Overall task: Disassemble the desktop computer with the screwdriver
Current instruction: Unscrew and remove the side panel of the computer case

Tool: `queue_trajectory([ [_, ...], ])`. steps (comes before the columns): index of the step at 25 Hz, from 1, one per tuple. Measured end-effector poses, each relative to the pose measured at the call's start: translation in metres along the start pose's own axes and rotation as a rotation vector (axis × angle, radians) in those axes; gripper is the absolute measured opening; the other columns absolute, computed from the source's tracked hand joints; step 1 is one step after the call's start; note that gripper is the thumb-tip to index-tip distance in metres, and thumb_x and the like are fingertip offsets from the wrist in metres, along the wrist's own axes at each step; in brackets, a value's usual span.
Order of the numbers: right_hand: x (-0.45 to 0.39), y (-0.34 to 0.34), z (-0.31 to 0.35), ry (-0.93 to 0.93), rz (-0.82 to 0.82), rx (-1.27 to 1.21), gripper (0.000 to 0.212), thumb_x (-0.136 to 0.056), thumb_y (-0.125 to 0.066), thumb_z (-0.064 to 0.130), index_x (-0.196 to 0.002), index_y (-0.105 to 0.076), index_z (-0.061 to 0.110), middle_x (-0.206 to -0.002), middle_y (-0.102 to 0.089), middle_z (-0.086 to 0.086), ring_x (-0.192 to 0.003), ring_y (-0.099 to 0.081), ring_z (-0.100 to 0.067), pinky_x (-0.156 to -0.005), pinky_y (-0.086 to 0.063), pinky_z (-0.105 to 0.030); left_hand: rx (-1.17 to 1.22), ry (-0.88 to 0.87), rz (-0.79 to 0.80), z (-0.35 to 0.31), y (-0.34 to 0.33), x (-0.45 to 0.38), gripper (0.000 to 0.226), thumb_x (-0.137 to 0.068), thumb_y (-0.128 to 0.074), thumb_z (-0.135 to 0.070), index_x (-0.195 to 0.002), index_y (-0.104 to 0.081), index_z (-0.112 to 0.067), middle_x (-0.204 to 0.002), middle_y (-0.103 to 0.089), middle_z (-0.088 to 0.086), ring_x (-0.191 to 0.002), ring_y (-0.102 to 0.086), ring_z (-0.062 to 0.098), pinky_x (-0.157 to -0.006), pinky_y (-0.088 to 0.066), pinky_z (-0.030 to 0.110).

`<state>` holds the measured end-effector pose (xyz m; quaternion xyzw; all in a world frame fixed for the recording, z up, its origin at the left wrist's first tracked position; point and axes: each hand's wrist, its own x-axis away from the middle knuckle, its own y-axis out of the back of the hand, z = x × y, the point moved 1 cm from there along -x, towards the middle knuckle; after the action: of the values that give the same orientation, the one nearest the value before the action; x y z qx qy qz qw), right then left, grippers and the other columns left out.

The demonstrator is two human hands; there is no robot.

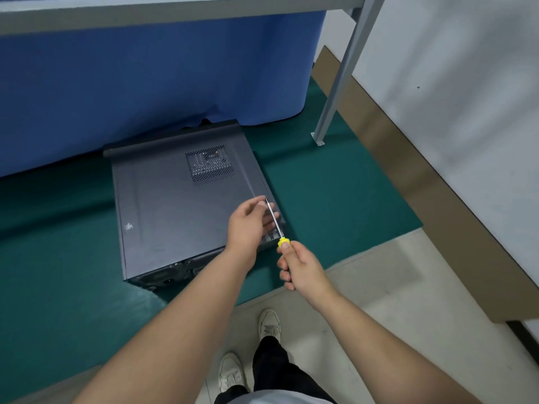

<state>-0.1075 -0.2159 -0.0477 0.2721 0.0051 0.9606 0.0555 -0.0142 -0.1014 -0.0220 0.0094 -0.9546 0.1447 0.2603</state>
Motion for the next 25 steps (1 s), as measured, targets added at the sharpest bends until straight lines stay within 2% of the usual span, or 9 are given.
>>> queue_trajectory([
  [3, 0.025, -0.010, -0.023, -0.020, -0.004, -0.011, 0.032, -0.107, -0.045, 0.044, -0.089, -0.054, 0.018, -0.059, -0.041, 0.007, -0.047, -0.035, -0.012, -0.042, -0.030, -0.023, 0.131, 0.096, 0.001, 0.010, 0.013, 0.019, 0.016, -0.106, -0.053, -0.010, -0.115, -0.067, -0.008, -0.100, -0.078, 0.010, -0.085, -0.076, 0.019, -0.069, -0.061, 0.029],
  [7, 0.043, -0.010, -0.045, -0.042, -0.042, -0.046, 0.045, -0.103, -0.047, 0.056, -0.080, -0.049, 0.017, -0.054, -0.040, 0.004, -0.046, -0.040, -0.015, -0.044, -0.040, -0.026, 0.196, 0.177, 0.139, 0.026, 0.020, 0.043, 0.019, -0.104, -0.058, -0.010, -0.119, -0.067, -0.004, -0.108, -0.078, 0.013, -0.102, -0.076, 0.024, -0.088, -0.062, 0.038],
  [11, 0.043, 0.000, -0.051, -0.042, -0.018, -0.004, 0.046, -0.104, -0.047, 0.055, -0.081, -0.049, 0.015, -0.055, -0.043, 0.003, -0.049, -0.045, -0.015, -0.051, -0.045, -0.027, 0.275, 0.211, 0.176, 0.037, 0.013, 0.055, 0.020, -0.103, -0.057, -0.003, -0.121, -0.066, -0.002, -0.114, -0.076, 0.014, -0.106, -0.075, 0.024, -0.088, -0.062, 0.036],
  [14, 0.038, 0.013, -0.052, -0.081, 0.028, -0.041, 0.033, -0.101, -0.056, 0.044, -0.088, -0.052, 0.013, -0.061, -0.049, -0.001, -0.054, -0.047, -0.016, -0.055, -0.043, -0.027, 0.239, 0.252, 0.093, 0.044, 0.007, 0.048, 0.018, -0.102, -0.060, -0.005, -0.117, -0.070, -0.008, -0.113, -0.077, 0.012, -0.103, -0.075, 0.023, -0.086, -0.063, 0.043],
  [17, 0.033, 0.023, -0.054, -0.135, 0.053, -0.057, 0.017, -0.100, -0.049, 0.028, -0.096, -0.054, 0.011, -0.068, -0.057, -0.003, -0.061, -0.051, -0.017, -0.060, -0.044, -0.028, 0.156, 0.334, -0.020, 0.053, 0.001, 0.039, 0.016, -0.100, -0.065, -0.011, -0.112, -0.073, -0.018, -0.106, -0.079, 0.005, -0.101, -0.073, 0.021, -0.081, -0.063, 0.048],
  [22, 0.027, 0.036, -0.056, -0.155, 0.082, 0.061, 0.020, -0.109, -0.042, 0.019, -0.107, -0.059, 0.011, -0.080, -0.065, -0.002, -0.062, -0.057, -0.009, -0.060, -0.047, -0.017, 0.133, 0.397, -0.155, 0.066, -0.007, 0.026, 0.018, -0.102, -0.062, -0.011, -0.115, -0.073, -0.018, -0.103, -0.077, 0.005, -0.096, -0.072, 0.020, -0.081, -0.062, 0.049],
  [25, 0.021, 0.040, -0.056, -0.155, 0.102, 0.088, 0.021, -0.110, -0.042, 0.020, -0.111, -0.062, 0.017, -0.084, -0.066, 0.000, -0.067, -0.059, -0.010, -0.067, -0.047, -0.021, 0.116, 0.378, -0.174, 0.068, -0.009, 0.020, 0.017, -0.102, -0.062, -0.010, -0.113, -0.072, -0.018, -0.105, -0.077, 0.007, -0.098, -0.072, 0.021, -0.081, -0.063, 0.049],
])
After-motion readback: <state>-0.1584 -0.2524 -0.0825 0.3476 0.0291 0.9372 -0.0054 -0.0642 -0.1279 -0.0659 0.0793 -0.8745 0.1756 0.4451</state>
